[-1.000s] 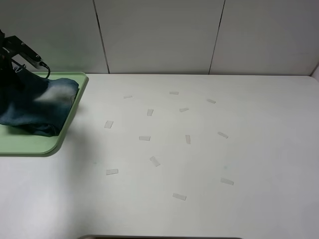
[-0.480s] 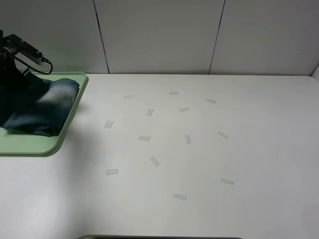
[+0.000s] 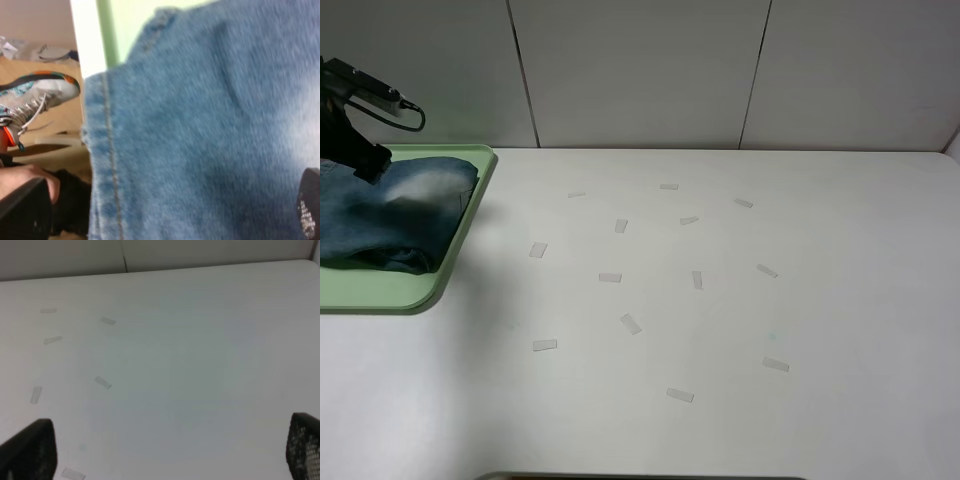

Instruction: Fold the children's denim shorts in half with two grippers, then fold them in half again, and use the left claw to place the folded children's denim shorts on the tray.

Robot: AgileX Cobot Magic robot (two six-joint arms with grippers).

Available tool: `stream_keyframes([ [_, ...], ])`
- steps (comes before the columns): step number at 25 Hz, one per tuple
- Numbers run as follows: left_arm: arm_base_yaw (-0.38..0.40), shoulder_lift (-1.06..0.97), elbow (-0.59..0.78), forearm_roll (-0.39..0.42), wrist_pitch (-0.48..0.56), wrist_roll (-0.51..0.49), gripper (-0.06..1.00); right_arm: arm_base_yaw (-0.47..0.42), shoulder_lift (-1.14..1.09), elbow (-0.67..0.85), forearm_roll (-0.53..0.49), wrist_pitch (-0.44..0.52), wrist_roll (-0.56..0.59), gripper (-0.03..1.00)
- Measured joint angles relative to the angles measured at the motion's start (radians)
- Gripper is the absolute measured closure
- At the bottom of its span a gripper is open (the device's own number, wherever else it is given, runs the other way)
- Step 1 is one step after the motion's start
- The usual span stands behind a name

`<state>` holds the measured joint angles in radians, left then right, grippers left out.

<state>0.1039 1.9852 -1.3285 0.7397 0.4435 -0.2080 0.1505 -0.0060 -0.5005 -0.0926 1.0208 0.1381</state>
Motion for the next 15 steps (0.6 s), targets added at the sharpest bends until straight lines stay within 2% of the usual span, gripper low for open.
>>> stream_keyframes([
  [3,0.0,-0.056,0.0,-0.002,-0.025,-0.042,-0.03,0.0,0.0,0.0,0.0,0.0,0.0,0.27],
  [6,0.0,-0.14,0.0,-0.039,-0.029,-0.075,-0.03,0.0,0.0,0.0,0.0,0.0,0.0,0.27],
  [11,0.0,-0.32,0.0,-0.176,-0.028,-0.06,-0.03,0.0,0.0,0.0,0.0,0.0,0.0,0.27],
  [15,0.0,-0.472,0.049,-0.326,-0.03,0.024,-0.03,0.0,0.0,0.0,0.0,0.0,0.0,0.27],
])
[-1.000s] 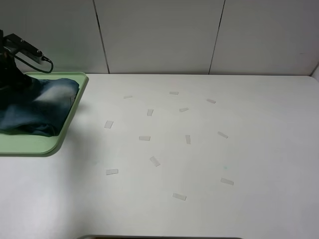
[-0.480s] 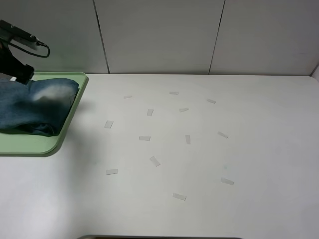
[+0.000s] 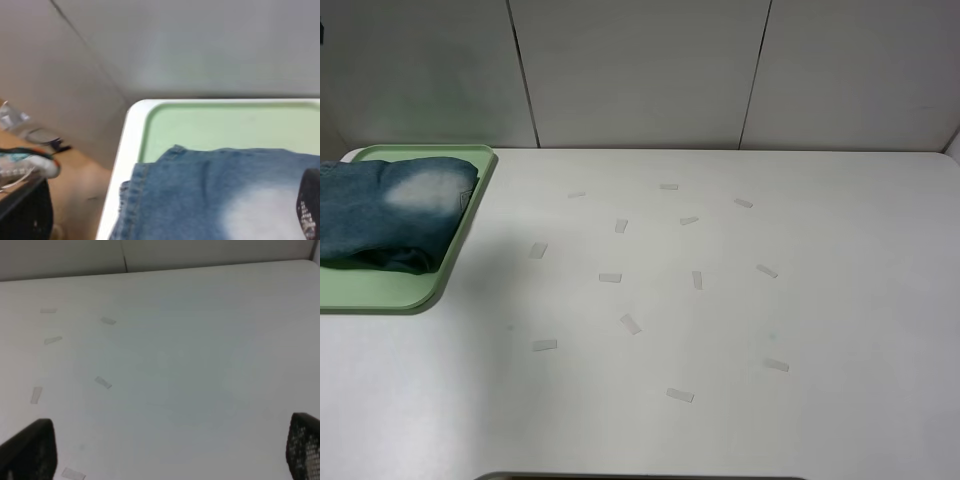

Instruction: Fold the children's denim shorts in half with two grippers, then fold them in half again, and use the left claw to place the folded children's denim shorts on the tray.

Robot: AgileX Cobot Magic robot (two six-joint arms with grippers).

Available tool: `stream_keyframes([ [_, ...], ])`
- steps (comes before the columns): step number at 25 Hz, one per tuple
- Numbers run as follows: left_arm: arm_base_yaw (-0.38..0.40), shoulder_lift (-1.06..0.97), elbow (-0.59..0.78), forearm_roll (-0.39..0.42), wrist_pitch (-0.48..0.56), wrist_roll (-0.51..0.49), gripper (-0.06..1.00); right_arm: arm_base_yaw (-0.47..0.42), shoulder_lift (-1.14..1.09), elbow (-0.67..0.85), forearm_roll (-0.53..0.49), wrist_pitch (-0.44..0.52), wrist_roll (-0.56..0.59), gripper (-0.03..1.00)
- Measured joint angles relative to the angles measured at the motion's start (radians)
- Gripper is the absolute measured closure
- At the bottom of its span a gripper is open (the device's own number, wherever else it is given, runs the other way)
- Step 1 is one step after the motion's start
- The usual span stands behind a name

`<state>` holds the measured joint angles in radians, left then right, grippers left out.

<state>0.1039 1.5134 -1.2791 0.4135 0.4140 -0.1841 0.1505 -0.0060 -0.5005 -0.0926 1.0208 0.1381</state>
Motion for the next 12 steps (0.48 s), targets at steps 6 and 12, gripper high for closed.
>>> stream_keyframes([
  [6,0.0,-0.309,0.212,-0.324,-0.008,0.221,-0.03,0.0,0.0,0.0,0.001,0.0,0.0,0.27],
  [12,0.0,-0.678,0.47,-0.506,-0.009,0.391,-0.03,0.0,0.0,0.0,0.001,0.0,0.0,0.27],
])
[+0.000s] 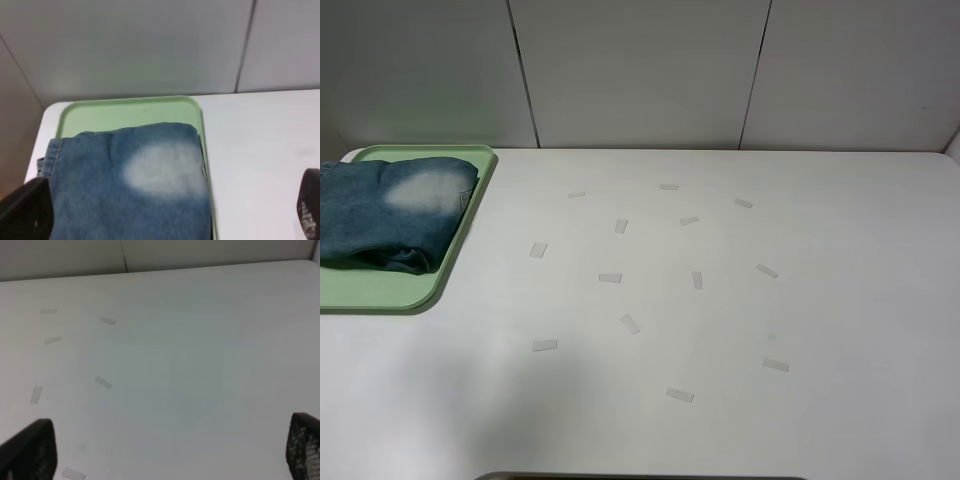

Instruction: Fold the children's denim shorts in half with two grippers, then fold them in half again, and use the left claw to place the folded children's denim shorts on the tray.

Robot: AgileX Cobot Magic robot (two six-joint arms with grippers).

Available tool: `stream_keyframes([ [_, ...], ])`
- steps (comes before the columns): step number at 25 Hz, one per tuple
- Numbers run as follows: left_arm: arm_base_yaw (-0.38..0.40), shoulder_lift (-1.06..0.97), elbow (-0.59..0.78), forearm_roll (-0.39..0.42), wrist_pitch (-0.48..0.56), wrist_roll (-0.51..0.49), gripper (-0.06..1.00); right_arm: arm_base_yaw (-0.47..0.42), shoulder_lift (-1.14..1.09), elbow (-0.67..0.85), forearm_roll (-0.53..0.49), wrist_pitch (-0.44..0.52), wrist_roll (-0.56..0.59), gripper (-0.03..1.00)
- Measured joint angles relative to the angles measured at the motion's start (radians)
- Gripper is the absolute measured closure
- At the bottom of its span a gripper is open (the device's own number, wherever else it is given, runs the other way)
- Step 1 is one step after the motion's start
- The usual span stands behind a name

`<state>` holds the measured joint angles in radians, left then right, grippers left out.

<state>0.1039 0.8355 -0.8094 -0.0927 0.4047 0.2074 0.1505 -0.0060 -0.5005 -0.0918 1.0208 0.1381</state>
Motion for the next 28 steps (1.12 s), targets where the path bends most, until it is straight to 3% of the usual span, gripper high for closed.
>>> stream_keyframes([
  [8,0.0,-0.452,0.207,0.064,0.241,-0.03,-0.03,0.0,0.0,0.0,0.0,0.0,0.0,0.27],
  [15,0.0,-0.818,0.271,0.07,0.44,-0.098,-0.03,0.0,0.0,0.0,0.0,0.0,0.0,0.27],
  [21,0.0,-0.841,0.27,0.07,0.614,-0.133,-0.03,0.0,0.0,0.0,0.002,0.0,0.0,0.27],
  [28,-0.002,-0.841,0.296,0.079,0.64,-0.142,-0.03,0.0,0.0,0.0,0.004,0.0,0.0,0.27],
])
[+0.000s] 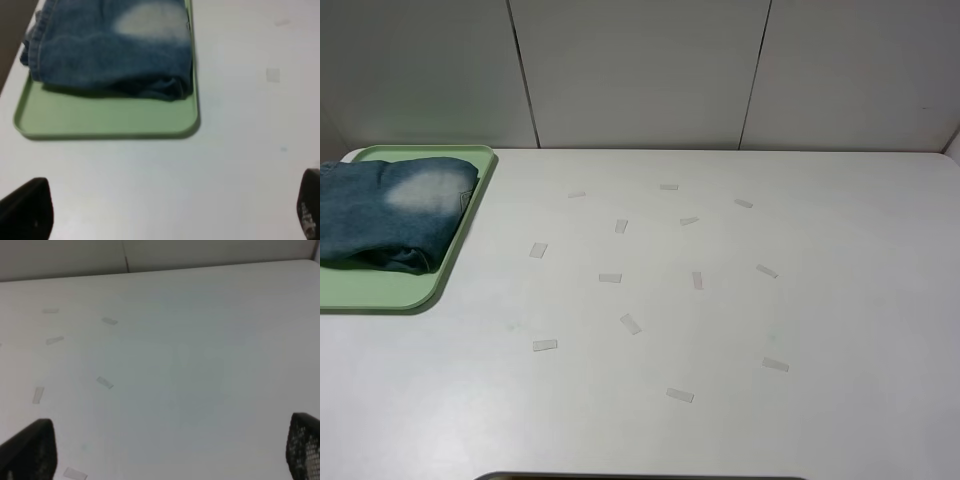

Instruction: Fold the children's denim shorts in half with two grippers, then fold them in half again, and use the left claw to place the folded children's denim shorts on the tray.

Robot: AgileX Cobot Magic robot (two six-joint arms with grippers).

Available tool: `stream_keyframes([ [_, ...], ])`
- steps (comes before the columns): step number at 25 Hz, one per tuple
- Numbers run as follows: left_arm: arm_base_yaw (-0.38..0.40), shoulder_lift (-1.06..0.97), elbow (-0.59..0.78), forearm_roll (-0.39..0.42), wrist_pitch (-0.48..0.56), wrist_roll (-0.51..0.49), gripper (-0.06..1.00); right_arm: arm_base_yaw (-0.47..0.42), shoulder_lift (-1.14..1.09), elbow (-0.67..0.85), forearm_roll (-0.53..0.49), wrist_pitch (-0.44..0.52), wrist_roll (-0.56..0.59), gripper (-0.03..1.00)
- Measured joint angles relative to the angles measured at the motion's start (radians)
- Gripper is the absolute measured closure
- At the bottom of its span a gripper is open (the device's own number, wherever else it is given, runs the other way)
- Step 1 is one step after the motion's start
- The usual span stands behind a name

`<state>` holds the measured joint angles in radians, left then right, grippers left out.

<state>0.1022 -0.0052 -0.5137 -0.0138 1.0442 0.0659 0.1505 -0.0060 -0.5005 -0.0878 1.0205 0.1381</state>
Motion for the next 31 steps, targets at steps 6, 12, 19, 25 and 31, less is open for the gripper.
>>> stream_keyframes([
  [6,-0.054,0.0,0.034,0.007,0.011,-0.033,-0.03,0.0,0.0,0.0,0.001,0.0,0.0,0.27],
  [12,-0.109,0.0,0.034,0.014,0.012,-0.049,-0.02,0.0,0.0,0.0,0.003,0.0,0.0,0.27],
  [19,-0.113,0.0,0.034,0.021,0.012,-0.056,-0.02,0.0,0.0,0.0,0.003,0.0,0.0,0.27],
  [25,-0.113,0.0,0.034,0.024,0.012,-0.055,-0.02,0.0,0.0,0.0,0.003,0.0,0.0,0.27],
  [31,-0.113,0.0,0.034,0.024,0.012,-0.055,-0.01,0.0,0.0,0.0,0.003,0.0,0.0,0.27],
])
